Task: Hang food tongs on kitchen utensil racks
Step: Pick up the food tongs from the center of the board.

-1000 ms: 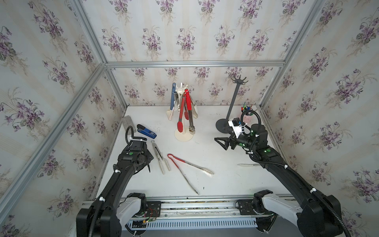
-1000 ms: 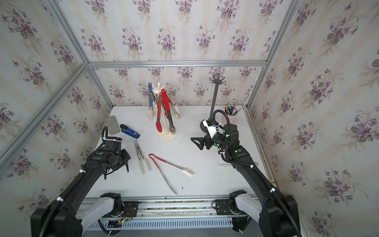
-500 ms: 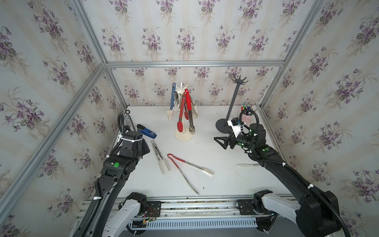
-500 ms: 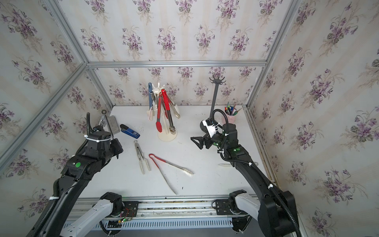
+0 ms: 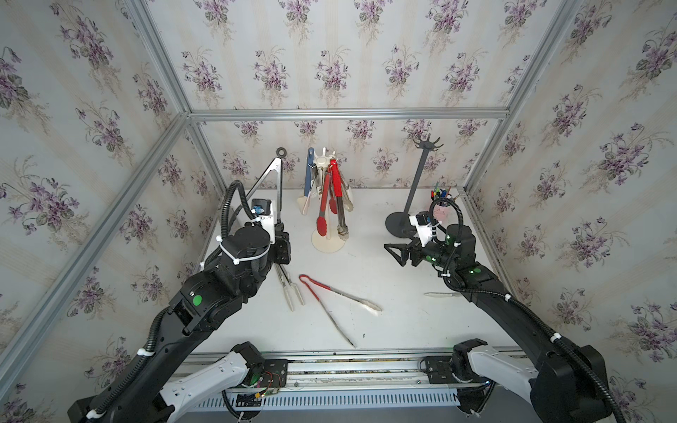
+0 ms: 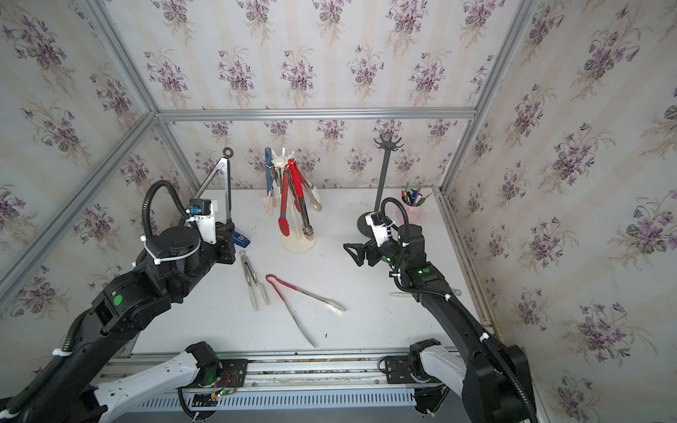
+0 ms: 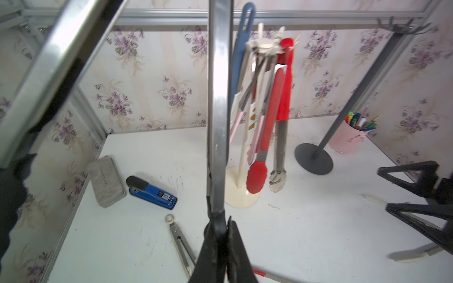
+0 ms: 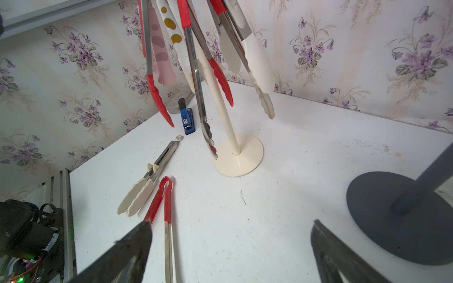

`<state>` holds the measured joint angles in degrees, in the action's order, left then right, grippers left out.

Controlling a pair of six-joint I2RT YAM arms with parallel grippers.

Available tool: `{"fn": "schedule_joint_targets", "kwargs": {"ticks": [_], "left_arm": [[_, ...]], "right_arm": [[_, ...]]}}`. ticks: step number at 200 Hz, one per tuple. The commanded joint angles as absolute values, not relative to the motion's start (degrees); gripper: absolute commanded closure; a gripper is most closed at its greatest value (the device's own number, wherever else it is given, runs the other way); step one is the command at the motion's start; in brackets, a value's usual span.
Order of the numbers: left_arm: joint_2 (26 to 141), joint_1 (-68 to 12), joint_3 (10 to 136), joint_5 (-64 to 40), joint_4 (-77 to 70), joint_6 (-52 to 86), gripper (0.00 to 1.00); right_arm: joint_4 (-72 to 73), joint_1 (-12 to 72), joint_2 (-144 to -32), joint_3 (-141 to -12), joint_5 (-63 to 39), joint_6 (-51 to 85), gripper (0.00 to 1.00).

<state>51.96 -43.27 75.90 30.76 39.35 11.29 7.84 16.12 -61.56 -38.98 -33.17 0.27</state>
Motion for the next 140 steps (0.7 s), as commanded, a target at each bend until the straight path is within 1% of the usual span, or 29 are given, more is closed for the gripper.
{"fn": "schedule_joint_targets", "kwargs": {"ticks": [1, 28, 69, 106, 140], "left_arm": [[54.02, -48.15, 78.68, 35.02, 33.15, 3.55, 1.00], [56.60, -54.28, 81.30, 35.78, 29.23, -1.18, 1.00], [61.80, -59.57, 85.23, 33.90, 27.04, -3.64, 1.00], [68.49, -60.84, 88.35, 29.55, 26.57, -1.72, 1.00], [75.23, -60.86, 91.01, 25.30, 24.85, -0.55, 1.00]], "right_arm": [[7.56, 16.08, -60.45, -38.39, -29.88, 0.87, 0.00], [6.78, 15.86, -58.92, -37.45, -27.34, 1.43, 0.00], [5.20, 13.80, -56.23, -35.54, -23.43, 3.16, 0.00], [5.01, 9.94, -53.65, -33.46, -23.87, 5.40, 0.00], [4.20, 8.16, -52.28, -32.70, -24.77, 5.88, 0.00]]}}
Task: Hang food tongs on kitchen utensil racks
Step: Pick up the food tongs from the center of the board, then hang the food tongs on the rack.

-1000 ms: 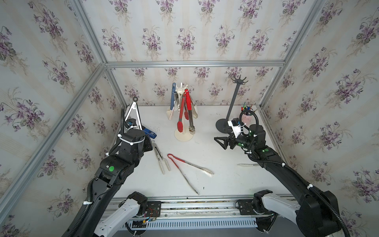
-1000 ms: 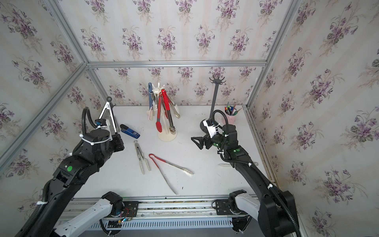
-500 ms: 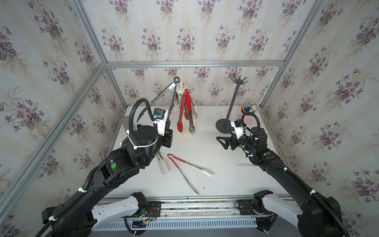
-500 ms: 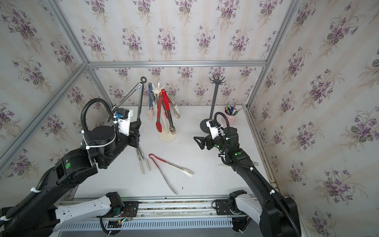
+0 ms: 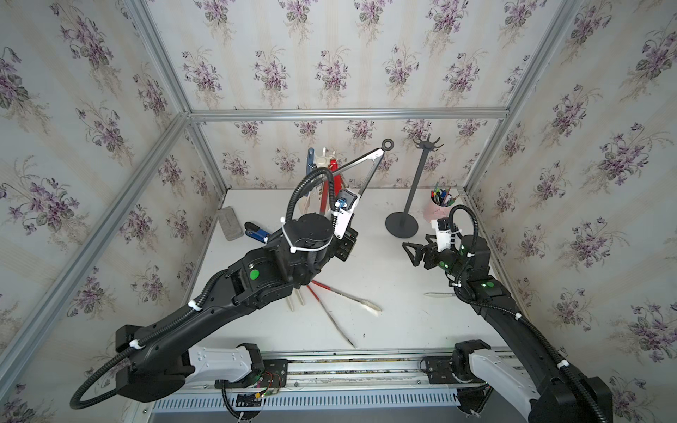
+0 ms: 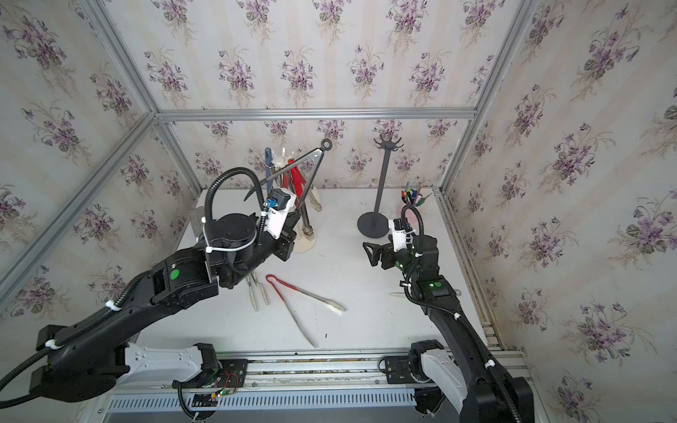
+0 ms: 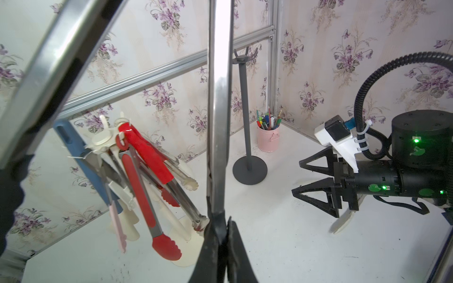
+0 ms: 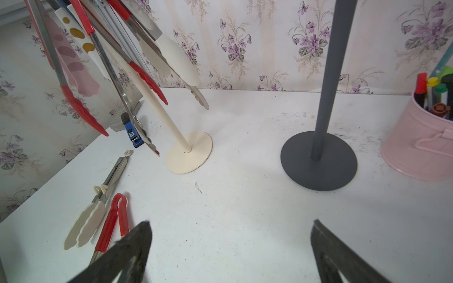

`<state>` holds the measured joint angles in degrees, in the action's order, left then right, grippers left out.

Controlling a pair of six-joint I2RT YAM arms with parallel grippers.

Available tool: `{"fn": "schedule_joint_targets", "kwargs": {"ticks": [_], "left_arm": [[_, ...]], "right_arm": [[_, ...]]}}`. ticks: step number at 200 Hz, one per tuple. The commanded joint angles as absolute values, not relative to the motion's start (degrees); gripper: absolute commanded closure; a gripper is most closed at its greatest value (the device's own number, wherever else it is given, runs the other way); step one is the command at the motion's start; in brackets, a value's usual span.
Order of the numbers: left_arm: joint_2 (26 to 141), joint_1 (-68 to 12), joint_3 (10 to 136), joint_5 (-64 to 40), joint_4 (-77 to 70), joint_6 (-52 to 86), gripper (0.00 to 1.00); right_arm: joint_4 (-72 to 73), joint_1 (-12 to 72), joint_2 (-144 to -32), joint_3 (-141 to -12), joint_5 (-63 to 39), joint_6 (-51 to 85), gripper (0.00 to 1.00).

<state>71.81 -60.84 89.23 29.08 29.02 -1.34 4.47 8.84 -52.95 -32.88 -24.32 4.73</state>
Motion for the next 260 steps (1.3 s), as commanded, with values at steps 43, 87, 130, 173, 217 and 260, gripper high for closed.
{"fn": "schedule_joint_targets", "kwargs": {"ticks": [43, 87, 130, 173, 217, 260], "left_arm": [[85.07, -59.74, 96.01, 22.90, 23.36, 2.46, 1.00], [92.20, -55.48, 100.80, 17.22, 24.65, 9.29, 1.00], [98.72, -51.97, 106.96, 11.62, 28.86, 13.29, 1.00], [103.78, -50.31, 110.16, 7.57, 29.16, 15.63, 1.00], [108.06, -49.06, 114.38, 5.36, 29.08, 17.22, 1.00], [111.70, -48.08, 117.55, 3.97, 29.23, 18.50, 1.00]], "right_arm": [[3.39, 7.82, -50.89, -32.52, -24.99, 6.08, 0.00], [1.56, 7.73, -49.11, -32.68, -25.16, 5.88, 0.00], [-0.04, 7.78, -47.27, -32.26, -24.73, 5.60, 0.00], [-0.71, 7.74, -46.39, -31.99, -24.37, 5.71, 0.00], [-0.79, 7.75, -46.29, -31.64, -24.39, 5.80, 0.00], [-0.54, 7.73, -46.73, -31.64, -24.48, 5.54, 0.00]]}}
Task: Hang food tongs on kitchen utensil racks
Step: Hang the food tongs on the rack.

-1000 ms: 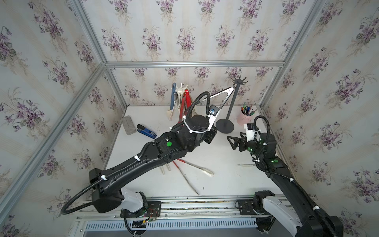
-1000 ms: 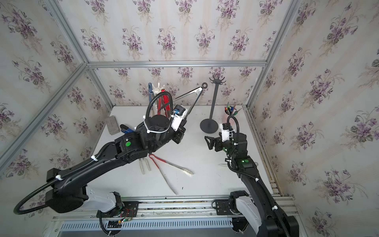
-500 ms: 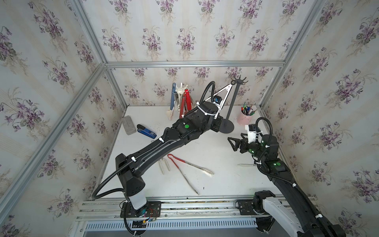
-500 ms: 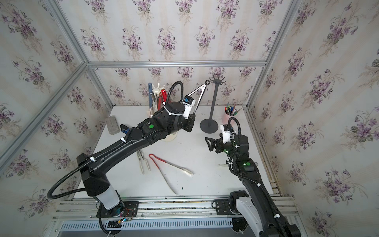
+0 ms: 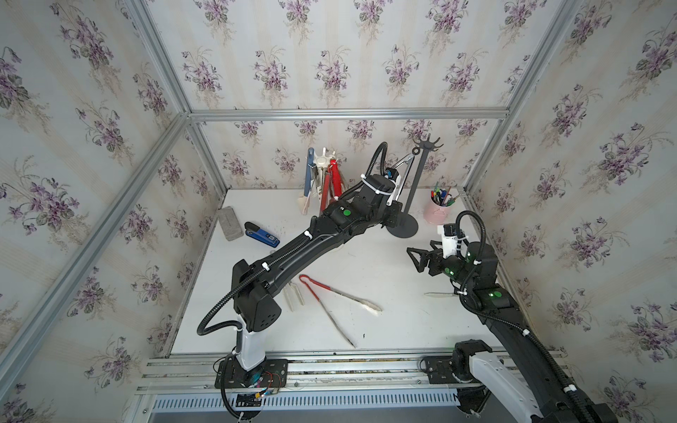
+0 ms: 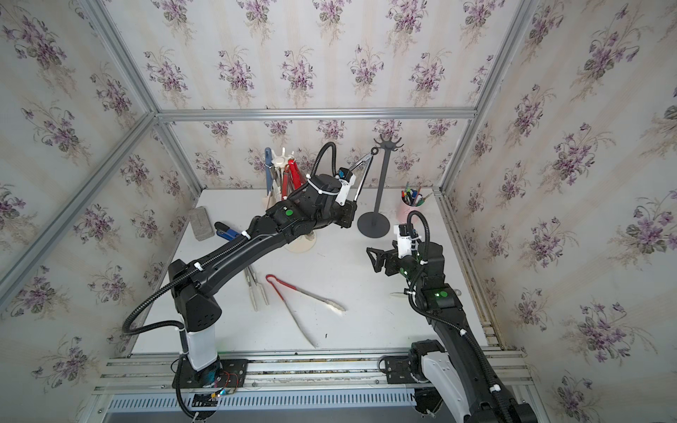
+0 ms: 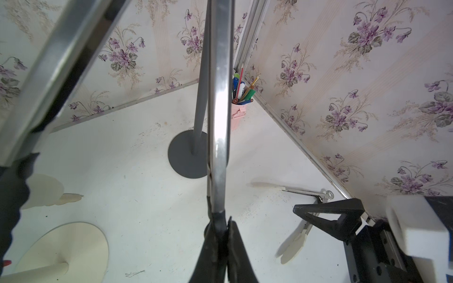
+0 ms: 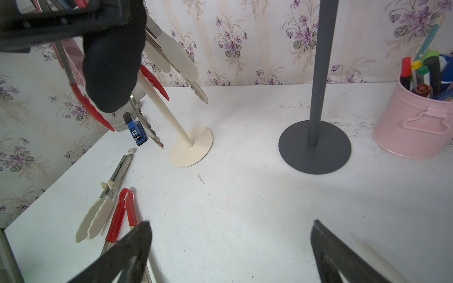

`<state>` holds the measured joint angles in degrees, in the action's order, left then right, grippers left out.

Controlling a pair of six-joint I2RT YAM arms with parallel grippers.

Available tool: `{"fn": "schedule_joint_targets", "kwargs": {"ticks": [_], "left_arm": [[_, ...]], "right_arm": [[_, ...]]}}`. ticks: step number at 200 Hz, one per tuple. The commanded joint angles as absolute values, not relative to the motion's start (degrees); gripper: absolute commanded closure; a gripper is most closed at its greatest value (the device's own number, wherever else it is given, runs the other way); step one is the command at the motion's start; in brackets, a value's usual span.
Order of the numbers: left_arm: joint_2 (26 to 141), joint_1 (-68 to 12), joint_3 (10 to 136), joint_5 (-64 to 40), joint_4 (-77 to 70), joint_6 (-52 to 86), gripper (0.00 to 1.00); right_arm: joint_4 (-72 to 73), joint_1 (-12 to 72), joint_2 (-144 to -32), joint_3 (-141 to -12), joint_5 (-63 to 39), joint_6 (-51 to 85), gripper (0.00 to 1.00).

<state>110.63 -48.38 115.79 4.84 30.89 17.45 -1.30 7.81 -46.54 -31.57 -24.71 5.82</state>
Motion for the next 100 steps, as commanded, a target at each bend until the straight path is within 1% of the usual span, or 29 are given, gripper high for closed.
{"fn": "schedule_joint_targets", "kwargs": {"ticks": [1, 100], "left_arm": [[111.75, -48.08, 117.66, 3.96, 29.21, 18.48, 1.00], [117.13, -46.06, 124.30, 2.06, 29.19, 18.78, 1.00]], "right_arm": [[-0.53, 7.73, -46.75, -31.64, -24.46, 5.49, 0.00], [-0.27, 7.66, -48.14, -31.63, -24.78, 4.92, 0.00]]}}
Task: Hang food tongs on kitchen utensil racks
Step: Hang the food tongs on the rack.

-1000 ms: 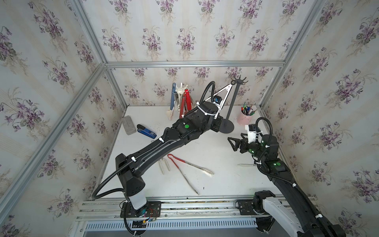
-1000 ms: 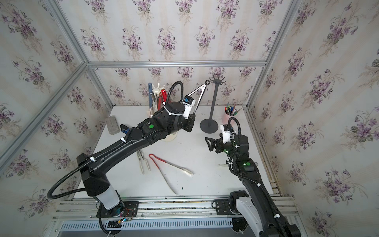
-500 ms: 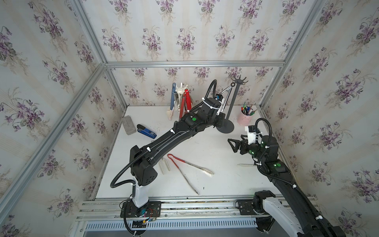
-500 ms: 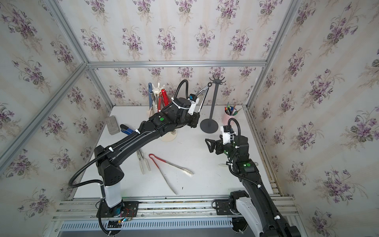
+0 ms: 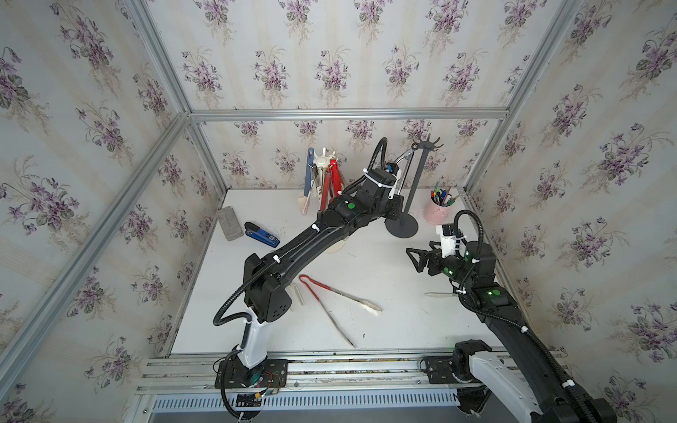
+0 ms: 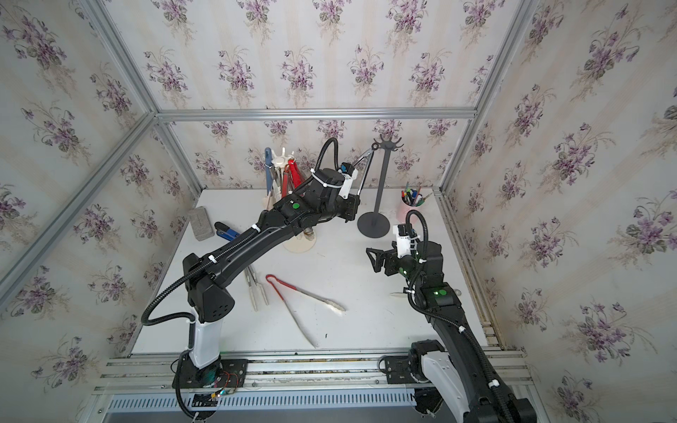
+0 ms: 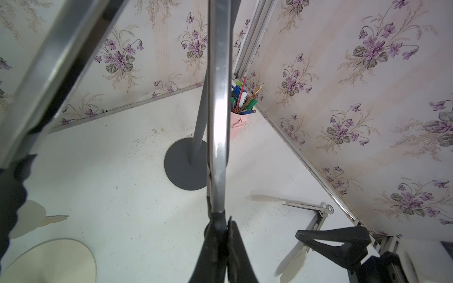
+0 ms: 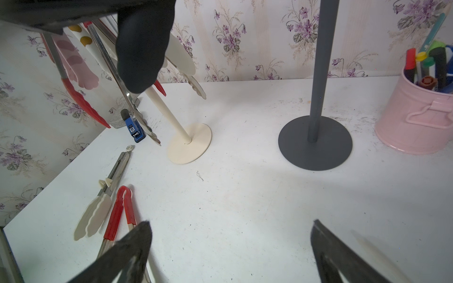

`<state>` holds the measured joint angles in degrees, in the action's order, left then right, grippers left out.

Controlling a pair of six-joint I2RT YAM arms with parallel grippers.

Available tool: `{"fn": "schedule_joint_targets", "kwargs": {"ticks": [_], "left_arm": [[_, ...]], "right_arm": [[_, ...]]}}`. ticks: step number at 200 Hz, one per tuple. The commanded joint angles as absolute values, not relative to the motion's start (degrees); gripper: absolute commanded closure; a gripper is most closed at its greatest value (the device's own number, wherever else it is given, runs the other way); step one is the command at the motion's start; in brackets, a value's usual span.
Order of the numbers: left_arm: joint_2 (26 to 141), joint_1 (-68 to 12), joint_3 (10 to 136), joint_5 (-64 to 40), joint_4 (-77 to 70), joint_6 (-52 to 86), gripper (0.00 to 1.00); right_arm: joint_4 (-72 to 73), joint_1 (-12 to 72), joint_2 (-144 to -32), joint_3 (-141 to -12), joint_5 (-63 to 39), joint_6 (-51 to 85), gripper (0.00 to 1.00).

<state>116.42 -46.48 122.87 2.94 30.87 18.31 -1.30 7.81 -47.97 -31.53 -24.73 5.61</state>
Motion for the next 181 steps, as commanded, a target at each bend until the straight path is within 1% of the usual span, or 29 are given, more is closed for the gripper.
{"fn": "schedule_joint_targets", "kwargs": {"ticks": [1, 89, 141, 158, 181], "left_arm": [[117.19, -46.01, 124.38, 2.00, 29.19, 18.80, 1.00], [120.05, -45.00, 126.12, -4.14, 29.36, 19.93, 1.00], [120.07, -45.01, 125.33, -5.01, 29.45, 20.52, 1.00], [120.16, -44.93, 125.29, -5.36, 29.49, 20.56, 0.96], [120.01, -44.95, 125.10, -5.53, 29.42, 20.31, 0.83]], "right_arm": [[-0.27, 7.65, -48.15, -31.64, -24.78, 4.88, 0.00], [-0.32, 7.65, -48.28, -31.73, -25.14, 3.95, 0.00], [-0.96, 7.65, -47.86, -31.90, -24.73, 3.42, 0.00], [-1.03, 7.70, -47.72, -31.86, -24.47, 4.07, 0.00], [-1.28, 7.56, -48.14, -31.90, -24.02, 5.84, 0.00]]}}
